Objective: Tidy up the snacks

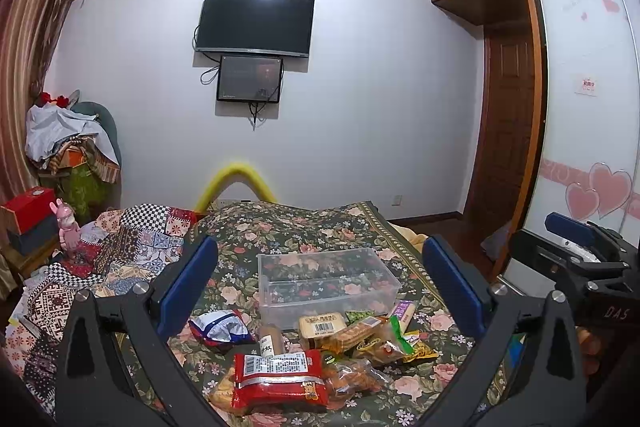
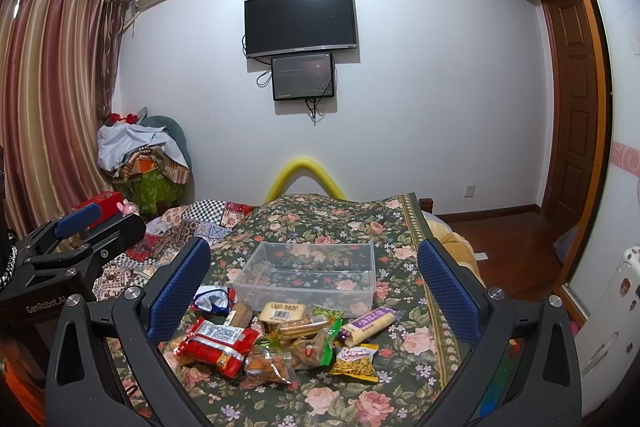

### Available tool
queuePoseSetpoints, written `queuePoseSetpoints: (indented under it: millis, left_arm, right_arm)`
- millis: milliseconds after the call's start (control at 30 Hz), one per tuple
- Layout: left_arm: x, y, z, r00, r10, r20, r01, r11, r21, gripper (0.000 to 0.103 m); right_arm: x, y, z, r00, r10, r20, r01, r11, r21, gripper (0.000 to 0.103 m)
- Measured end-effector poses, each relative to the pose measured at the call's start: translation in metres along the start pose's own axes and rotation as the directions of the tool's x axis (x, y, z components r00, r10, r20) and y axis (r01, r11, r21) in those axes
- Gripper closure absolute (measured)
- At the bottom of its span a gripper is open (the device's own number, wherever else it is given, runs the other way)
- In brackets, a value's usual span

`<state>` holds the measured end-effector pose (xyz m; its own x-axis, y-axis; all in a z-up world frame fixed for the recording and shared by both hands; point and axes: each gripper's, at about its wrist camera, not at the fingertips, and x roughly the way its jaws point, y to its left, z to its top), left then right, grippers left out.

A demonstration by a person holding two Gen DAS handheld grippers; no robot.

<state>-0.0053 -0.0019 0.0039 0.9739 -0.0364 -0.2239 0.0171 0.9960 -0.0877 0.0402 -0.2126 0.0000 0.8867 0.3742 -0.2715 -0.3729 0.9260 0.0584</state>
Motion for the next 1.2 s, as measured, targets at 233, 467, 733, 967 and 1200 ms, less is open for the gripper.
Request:
queuePoseSetpoints:
  millis: [233, 467, 733, 967, 1200]
  left_arm:
    - [0.000, 0.000, 0.000, 1.000, 0.001, 0.001, -0.001, 1.000, 0.002, 0.000]
    - [0.001, 0.000, -0.001, 1.000, 0.004, -0.008, -0.004, 1.000, -0.001, 0.000]
    - [0.011, 0.005, -0.007, 0.999, -0.002, -0.036, 0.002, 1.000, -0.008, 0.000]
    - [0.032, 0.012, -0.018, 0.996, 0.010, -0.086, -0.010, 1.000, -0.007, 0.010]
    - [0.067, 0.029, -0.046, 0.976, 0.027, -0.216, -0.027, 1.000, 0.004, 0.017]
  right_arm:
    - [-0.001, 0.000, 0.001, 1.000, 0.001, 0.002, -0.001, 1.000, 0.002, 0.000]
    - [-0.001, 0.001, 0.001, 1.000, 0.007, -0.006, -0.007, 1.000, 0.011, 0.000]
    - [0.006, -0.002, -0.003, 1.000, 0.014, -0.028, -0.013, 1.000, 0.023, 0.000]
    - [0.022, -0.006, -0.013, 0.998, 0.009, -0.069, -0.007, 1.000, 0.025, 0.000]
    - [0.049, -0.023, -0.033, 0.985, -0.017, -0.170, 0.021, 1.000, 0.023, 0.009]
